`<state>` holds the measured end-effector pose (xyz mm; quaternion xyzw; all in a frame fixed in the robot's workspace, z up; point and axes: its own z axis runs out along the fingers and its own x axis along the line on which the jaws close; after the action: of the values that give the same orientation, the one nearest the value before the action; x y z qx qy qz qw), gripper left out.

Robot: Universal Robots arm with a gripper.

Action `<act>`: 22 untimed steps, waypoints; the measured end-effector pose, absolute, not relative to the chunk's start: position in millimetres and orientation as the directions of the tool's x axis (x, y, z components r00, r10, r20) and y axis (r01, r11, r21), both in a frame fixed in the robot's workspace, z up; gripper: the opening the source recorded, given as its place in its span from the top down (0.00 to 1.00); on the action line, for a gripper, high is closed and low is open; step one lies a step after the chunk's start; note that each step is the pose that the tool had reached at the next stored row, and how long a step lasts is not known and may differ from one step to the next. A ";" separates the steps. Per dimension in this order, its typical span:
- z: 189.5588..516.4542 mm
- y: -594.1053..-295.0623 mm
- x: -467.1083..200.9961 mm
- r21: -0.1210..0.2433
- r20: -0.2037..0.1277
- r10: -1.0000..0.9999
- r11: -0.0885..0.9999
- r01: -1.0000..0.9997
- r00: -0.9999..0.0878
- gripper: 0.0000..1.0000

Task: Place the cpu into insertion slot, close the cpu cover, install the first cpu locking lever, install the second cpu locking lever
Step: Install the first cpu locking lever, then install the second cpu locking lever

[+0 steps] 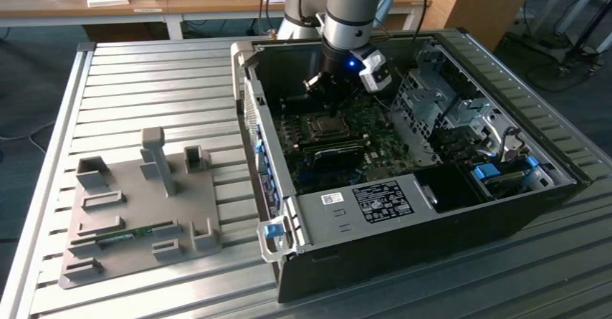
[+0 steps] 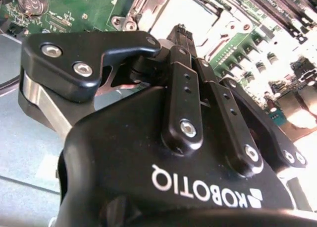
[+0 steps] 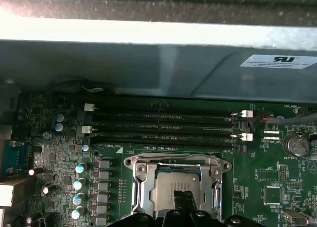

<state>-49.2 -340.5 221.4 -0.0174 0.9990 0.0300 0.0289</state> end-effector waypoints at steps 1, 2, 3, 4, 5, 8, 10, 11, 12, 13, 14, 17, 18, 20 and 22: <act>221.4 -340.5 -49.2 0.059 -0.059 -0.033 0.998 -0.036 -0.998 0.89; 221.9 -340.5 -49.2 0.058 -0.059 -0.033 0.998 -0.036 -0.998 0.89; 222.9 -340.4 -49.2 0.058 -0.059 -0.033 0.998 -0.036 -0.998 0.89; 224.5 -340.5 -49.2 0.059 -0.059 -0.033 0.998 -0.036 -0.998 0.89; 225.6 -340.4 -49.2 0.059 -0.059 -0.033 0.998 -0.036 -0.998 0.89; 225.6 -340.7 -49.2 0.059 -0.059 -0.033 0.998 -0.036 -0.998 0.89; 225.7 -342.5 -49.2 0.059 -0.059 -0.033 0.998 -0.036 -0.998 0.89; 225.6 -342.9 -49.2 0.059 -0.059 -0.033 0.998 -0.036 -0.998 0.89; 225.6 -342.9 -49.2 0.059 -0.059 -0.033 0.998 -0.036 -0.998 0.89; 225.6 -342.9 -49.2 0.059 -0.059 -0.033 0.998 -0.036 -0.998 0.89; 225.7 -345.0 -49.2 0.059 -0.059 -0.033 0.998 -0.036 -0.998 0.89; 225.7 -347.0 -49.2 0.059 -0.059 -0.033 0.998 -0.036 -0.998 0.89; 225.8 -347.0 -49.2 0.059 -0.059 -0.033 0.998 -0.036 -0.998 0.89; 226.5 -347.0 -49.3 0.058 -0.059 -0.033 0.998 -0.036 -0.998 0.89; 227.3 -347.0 -49.2 0.059 -0.059 -0.033 0.998 -0.036 -0.998 0.89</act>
<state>-49.2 -347.0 227.3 -0.0174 0.9990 0.0299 0.0289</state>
